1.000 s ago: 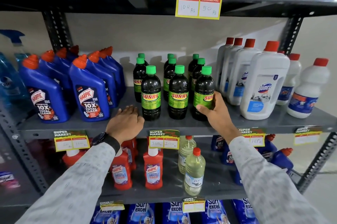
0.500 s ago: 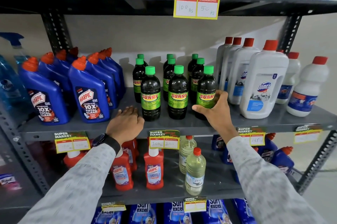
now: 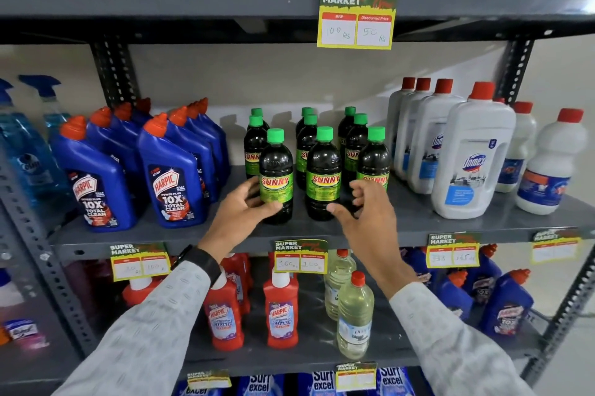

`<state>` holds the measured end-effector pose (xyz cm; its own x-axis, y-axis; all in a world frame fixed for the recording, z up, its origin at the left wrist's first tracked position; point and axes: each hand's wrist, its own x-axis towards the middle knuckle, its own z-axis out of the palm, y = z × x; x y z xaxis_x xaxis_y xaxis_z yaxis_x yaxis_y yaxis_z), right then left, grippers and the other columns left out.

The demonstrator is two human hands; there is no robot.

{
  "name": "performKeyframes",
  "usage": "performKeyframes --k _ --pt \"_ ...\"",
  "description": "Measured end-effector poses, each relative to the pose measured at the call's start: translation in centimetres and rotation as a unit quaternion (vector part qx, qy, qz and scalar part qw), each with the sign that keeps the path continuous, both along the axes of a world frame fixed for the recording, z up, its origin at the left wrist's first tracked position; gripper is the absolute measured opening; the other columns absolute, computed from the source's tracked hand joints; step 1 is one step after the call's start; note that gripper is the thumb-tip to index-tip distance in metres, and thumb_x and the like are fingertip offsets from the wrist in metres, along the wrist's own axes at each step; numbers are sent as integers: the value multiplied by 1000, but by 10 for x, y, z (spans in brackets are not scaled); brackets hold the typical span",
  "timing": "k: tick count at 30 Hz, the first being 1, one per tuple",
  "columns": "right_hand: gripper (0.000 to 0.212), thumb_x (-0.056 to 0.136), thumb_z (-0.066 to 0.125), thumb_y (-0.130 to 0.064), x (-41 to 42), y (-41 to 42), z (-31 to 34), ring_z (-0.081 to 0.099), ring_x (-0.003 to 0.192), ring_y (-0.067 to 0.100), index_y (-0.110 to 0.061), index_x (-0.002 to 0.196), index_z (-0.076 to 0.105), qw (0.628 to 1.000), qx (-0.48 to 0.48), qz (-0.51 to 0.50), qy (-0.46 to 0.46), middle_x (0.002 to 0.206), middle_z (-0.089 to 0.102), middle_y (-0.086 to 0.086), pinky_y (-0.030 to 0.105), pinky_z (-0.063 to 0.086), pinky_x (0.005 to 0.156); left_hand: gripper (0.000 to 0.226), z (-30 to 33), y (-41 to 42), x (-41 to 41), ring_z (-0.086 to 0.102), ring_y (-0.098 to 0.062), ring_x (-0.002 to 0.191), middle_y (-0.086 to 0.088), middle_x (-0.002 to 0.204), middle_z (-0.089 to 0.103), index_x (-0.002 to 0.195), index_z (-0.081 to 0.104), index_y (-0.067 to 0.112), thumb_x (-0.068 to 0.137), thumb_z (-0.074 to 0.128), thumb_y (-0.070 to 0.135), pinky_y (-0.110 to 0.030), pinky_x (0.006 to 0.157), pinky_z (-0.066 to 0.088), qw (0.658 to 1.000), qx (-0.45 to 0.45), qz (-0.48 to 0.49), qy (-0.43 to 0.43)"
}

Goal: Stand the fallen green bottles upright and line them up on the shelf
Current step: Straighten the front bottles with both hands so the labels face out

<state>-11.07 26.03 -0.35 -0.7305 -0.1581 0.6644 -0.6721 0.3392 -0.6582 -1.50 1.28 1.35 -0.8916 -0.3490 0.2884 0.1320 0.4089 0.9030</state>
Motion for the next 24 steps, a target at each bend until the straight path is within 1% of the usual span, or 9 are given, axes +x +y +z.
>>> performKeyframes --k 3,5,7,10,12,14,17,21,24 --pt "93 85 82 -47 1 -17 -3 51 134 20 -21 158 31 995 76 11 -59 150 49 0 46 47 109 98 1 7 -13 63 -3 124 13 137 65 151 47 31 65 94 40 -32 108 47 1000 -13 -3 -23" --pt "106 86 82 -46 -1 -28 -1 42 145 28 -16 164 18 991 91 12 -103 160 42 7 46 37 116 94 -1 8 -19 61 -1 121 14 134 65 150 47 29 68 94 35 -30 107 48 999 -34 20 -21" --pt "102 85 84 -42 -5 -36 3 47 142 30 -12 162 22 990 85 12 -115 154 50 9 46 39 115 89 -1 5 -20 60 6 114 18 125 65 148 49 29 71 93 31 -22 100 48 998 -43 35 -16" --pt "71 84 86 -33 -12 -43 6 63 119 30 -15 137 43 992 66 1 -109 127 67 3 47 52 99 85 -3 0 -19 58 19 103 29 114 61 146 49 33 73 92 30 -8 83 44 998 -50 36 -18" --pt "61 83 87 -31 -15 -44 6 66 109 27 -17 127 47 993 62 -10 -104 115 68 -1 45 53 92 83 -4 -4 -15 57 27 97 33 111 59 144 48 36 74 92 30 -4 79 44 998 -57 36 -14" --pt "60 82 87 -32 -15 -44 6 65 102 24 -18 125 49 993 66 -8 -99 108 65 -6 41 53 88 83 -6 -10 -9 57 28 98 33 113 60 144 49 36 73 92 31 -5 82 44 998 -59 38 -8" --pt "63 83 87 -34 -13 -45 5 60 95 17 -17 130 49 992 73 10 -99 104 61 -11 38 52 86 83 -8 -19 -2 61 19 106 29 118 64 144 51 34 72 92 33 -14 93 46 997 -58 42 -2" --pt "70 85 85 -37 -7 -49 5 63 97 19 -15 139 46 990 87 32 -104 107 62 -9 43 55 89 87 -12 -26 6 61 17 109 25 120 66 145 51 33 69 93 37 -13 93 47 997 -58 55 10" --pt "72 85 85 -37 -3 -52 5 67 98 21 -15 140 46 990 92 36 -101 106 61 -10 45 56 88 87 -13 -29 11 64 9 112 19 126 68 146 52 31 69 93 39 -18 97 49 997 -53 59 16"
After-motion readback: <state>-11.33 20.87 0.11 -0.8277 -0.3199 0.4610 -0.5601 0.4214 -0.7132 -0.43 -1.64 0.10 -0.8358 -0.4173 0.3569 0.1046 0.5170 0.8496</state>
